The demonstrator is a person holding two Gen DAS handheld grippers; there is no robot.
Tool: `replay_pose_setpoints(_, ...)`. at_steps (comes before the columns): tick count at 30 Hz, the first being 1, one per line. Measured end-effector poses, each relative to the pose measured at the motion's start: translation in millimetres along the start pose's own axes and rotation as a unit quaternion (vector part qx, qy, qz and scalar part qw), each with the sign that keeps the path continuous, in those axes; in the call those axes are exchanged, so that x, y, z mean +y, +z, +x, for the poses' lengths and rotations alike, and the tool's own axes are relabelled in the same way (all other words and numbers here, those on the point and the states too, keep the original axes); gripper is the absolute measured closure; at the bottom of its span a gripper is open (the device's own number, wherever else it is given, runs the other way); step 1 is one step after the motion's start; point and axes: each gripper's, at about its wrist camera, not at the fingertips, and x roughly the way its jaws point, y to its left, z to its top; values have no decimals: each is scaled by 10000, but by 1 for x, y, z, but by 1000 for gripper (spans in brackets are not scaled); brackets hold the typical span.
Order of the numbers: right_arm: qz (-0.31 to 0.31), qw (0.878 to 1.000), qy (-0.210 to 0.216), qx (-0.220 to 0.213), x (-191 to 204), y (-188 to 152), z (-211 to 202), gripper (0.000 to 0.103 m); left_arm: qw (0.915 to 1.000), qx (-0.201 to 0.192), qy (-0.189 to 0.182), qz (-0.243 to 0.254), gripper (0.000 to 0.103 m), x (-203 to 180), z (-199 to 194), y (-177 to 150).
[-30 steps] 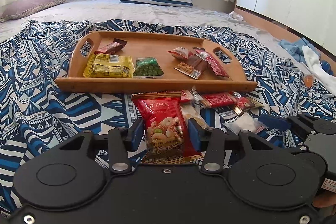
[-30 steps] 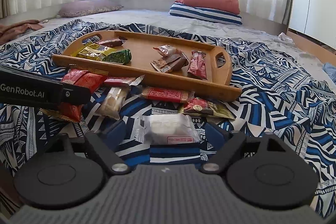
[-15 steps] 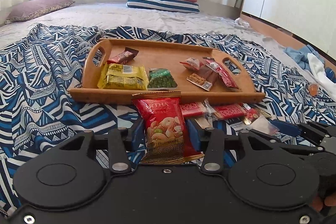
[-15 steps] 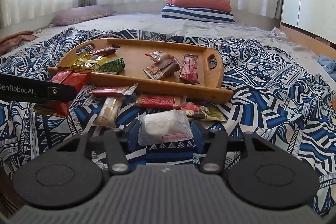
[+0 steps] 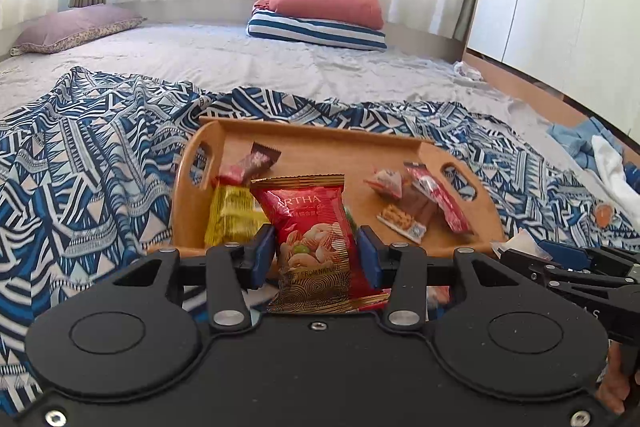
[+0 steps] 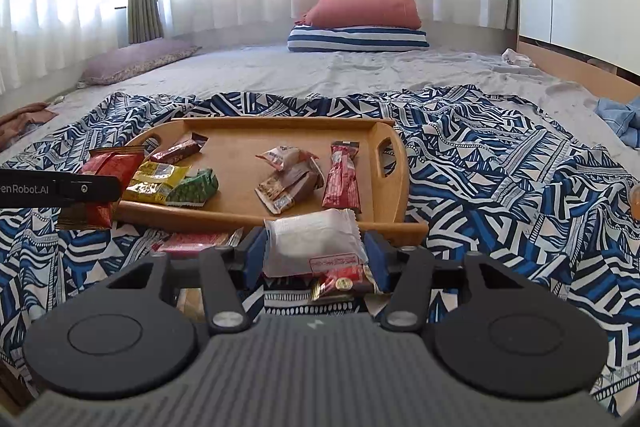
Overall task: Organize snacks
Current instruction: 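Carry the red nut bag over the tray with the left tool while the right carries the white packet, then lower and release the nut bag with the left tool while the right releases its packet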
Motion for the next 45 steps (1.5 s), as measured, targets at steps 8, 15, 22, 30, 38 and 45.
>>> replay_pose_setpoints(8, 360, 9993, 82, 14, -11, 46, 34, 46, 9992, 80, -294, -241, 61, 13, 38, 44)
replay_pose_setpoints(15, 541, 9982, 199, 145, -15, 81, 84, 46, 9988, 238, -327, -293, 61, 20, 85, 62)
replay_pose_setpoints(22, 550, 9977, 208, 345, -10, 102, 135, 46, 9978, 536, -220, -311, 61, 25, 133, 68)
replay_pose_setpoints(30, 590, 9960, 216, 630, -4, 102, 183, 46, 9962, 792, -119, -328, 61, 29, 165, 63)
replay_pose_setpoints(38, 505, 9956, 195, 763, 2, 97, 206, 46, 9959, 829, -15, -365, 61, 34, 176, 64)
replay_pose_setpoints(45, 465, 9954, 145, 829, 1, 96, 214, 45, 9962, 797, 101, -326, 61, 34, 181, 65)
